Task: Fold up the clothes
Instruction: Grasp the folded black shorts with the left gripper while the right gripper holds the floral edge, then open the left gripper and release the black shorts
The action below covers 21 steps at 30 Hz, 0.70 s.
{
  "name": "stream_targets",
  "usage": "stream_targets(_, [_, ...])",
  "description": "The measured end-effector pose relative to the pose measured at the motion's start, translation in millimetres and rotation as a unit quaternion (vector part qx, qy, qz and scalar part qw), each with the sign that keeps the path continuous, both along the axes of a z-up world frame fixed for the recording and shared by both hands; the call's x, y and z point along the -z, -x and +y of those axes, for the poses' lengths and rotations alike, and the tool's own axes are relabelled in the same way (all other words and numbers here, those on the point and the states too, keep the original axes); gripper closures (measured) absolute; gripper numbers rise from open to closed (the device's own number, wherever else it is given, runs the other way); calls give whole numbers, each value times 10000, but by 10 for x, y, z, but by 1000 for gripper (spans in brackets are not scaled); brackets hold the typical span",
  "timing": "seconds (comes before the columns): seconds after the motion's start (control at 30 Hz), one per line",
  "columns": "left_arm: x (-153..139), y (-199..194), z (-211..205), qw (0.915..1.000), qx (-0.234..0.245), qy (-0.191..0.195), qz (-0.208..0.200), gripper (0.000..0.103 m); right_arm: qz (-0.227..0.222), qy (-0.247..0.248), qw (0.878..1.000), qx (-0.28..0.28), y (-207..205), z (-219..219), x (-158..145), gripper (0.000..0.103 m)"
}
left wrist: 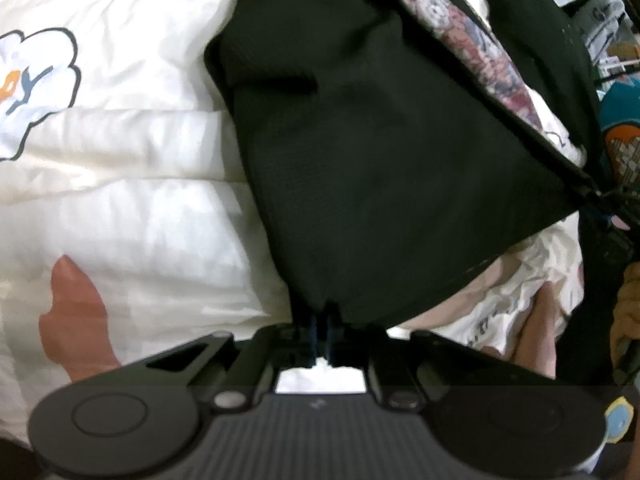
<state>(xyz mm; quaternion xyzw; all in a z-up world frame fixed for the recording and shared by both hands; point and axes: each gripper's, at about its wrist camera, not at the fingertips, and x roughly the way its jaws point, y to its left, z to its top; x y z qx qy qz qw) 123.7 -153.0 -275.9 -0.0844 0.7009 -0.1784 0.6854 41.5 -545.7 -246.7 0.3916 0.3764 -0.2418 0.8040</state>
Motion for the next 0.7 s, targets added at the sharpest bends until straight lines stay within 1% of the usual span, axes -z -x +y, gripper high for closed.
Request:
stream_targets(0.07, [-9,4,-38,9999,82,-106,-26,99,-36,-50,9998,165,39,-50,35,100])
stream_targets(0.13, [0,19,-74,9997,139,-202,-19,99,41,-27,9998,213,42,-42,83,100])
stream_targets(0.2, [4,32,-96,9996,170,-240,-16,99,138,-4,9995,290,47,-24,142,100])
stream_targets(0.33, [-4,56,-139,9993,230,-286,25,98,187,2,9993,328,33,-10,169,98])
stream_targets(0.37, [-15,52,-133,9993,214,-285,64,95,185,-19,9993,330,29,-16,154,96])
stream_targets(0.4, [-30,50,-129,9993,205,-297,79,88,183,-40,9993,332,25,-23,138,95])
stream_targets(0.43, [-58,50,-125,9993,208,-320,57,86,183,-53,9993,334,22,-28,121,93])
stream_targets(0.47, [-91,50,-120,9992,214,-346,21,84,203,-17,9992,335,21,-29,97,88])
stream_targets(0.5, [-146,53,-116,9989,243,-391,-59,81,241,21,9991,350,20,-22,67,85])
stream_targets(0.53, [-204,51,-108,9987,264,-413,-115,80,318,87,9988,356,19,-8,38,79])
stream_targets(0.57, [-256,46,-98,9987,274,-416,-145,79,399,163,9984,355,16,10,8,75])
stream_targets(0.63, [-384,26,-68,9986,269,-396,-209,78,614,435,9968,254,-14,86,-64,74])
stream_targets(0.7, [-510,2,-29,9990,193,-314,-272,74,702,582,9957,153,-32,125,-102,74])
